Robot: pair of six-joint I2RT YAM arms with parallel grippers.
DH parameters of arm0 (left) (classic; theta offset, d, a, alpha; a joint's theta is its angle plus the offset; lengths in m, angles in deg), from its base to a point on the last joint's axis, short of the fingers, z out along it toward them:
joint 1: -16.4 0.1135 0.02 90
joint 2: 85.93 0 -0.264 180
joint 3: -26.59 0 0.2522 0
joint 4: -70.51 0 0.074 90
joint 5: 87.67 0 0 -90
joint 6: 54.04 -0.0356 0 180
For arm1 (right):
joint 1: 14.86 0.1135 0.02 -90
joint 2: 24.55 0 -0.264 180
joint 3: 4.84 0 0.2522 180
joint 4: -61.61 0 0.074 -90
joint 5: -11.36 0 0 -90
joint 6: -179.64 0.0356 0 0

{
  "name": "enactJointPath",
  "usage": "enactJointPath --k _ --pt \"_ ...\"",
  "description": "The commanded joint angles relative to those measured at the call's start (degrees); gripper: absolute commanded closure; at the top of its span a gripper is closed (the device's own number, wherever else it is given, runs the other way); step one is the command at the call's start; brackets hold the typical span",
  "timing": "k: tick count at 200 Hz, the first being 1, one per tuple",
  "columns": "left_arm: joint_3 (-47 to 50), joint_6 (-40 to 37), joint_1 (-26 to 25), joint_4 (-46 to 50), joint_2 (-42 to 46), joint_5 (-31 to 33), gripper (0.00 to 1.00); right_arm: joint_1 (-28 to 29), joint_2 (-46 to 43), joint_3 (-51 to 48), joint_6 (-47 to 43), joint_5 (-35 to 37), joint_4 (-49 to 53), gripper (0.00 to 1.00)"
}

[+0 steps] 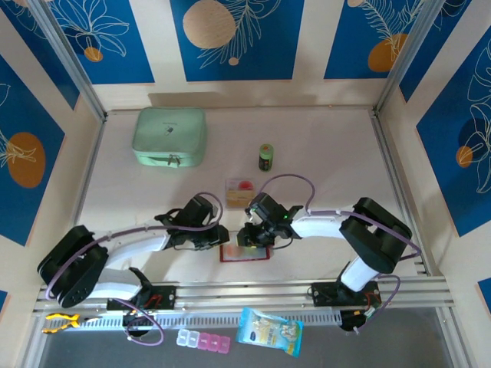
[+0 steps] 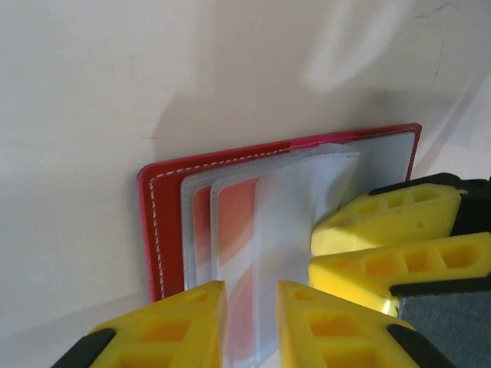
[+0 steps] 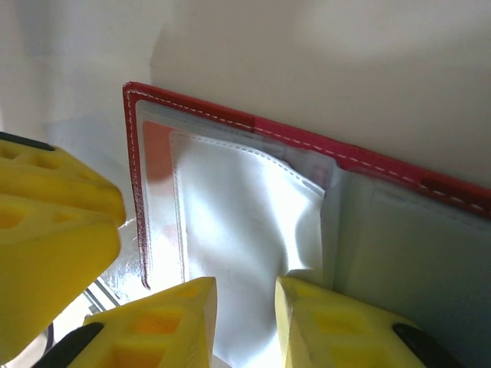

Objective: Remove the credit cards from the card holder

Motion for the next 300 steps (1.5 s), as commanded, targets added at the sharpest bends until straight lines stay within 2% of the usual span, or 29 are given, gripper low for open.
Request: enactJointPath --k 1,49,91,143,182,239,300 --pt "-2.03 0.94 -1.04 -3.34 -2.24 -1.34 0.76 -0.99 -0.30 -2.48 0.74 -2.45 -0.59 0.72" --pt "-3.53 0.96 -1.65 -4.86 -5.68 -1.45 0.76 -2.55 -0.39 -4.88 1.44 -5.00 -4.07 0.72" --pt "-4.76 0.42 -2.22 -2.02 -8.22 -0.38 0.76 -3.46 -1.00 -6.22 1.53 -5.90 -5.23 0.72" --pt "-4.84 0.92 -2.87 1.62 -6.29 4.50 0.75 -3.94 -1.09 -7.63 1.88 -6.23 -6.38 0.72" --pt "-4.43 1.68 -2.89 2.93 -4.92 5.47 0.74 -3.94 -1.18 -8.43 2.26 -6.47 -7.50 0.72" --pt "-3.75 3.74 -4.02 -3.72 -8.35 1.42 0.79 -3.85 -1.18 -9.07 2.67 -6.71 -8.92 0.72" --pt "-4.64 4.45 -4.97 -6.09 -10.07 0.45 0.81 -3.45 -1.48 -9.63 3.20 -6.64 -9.70 0.72"
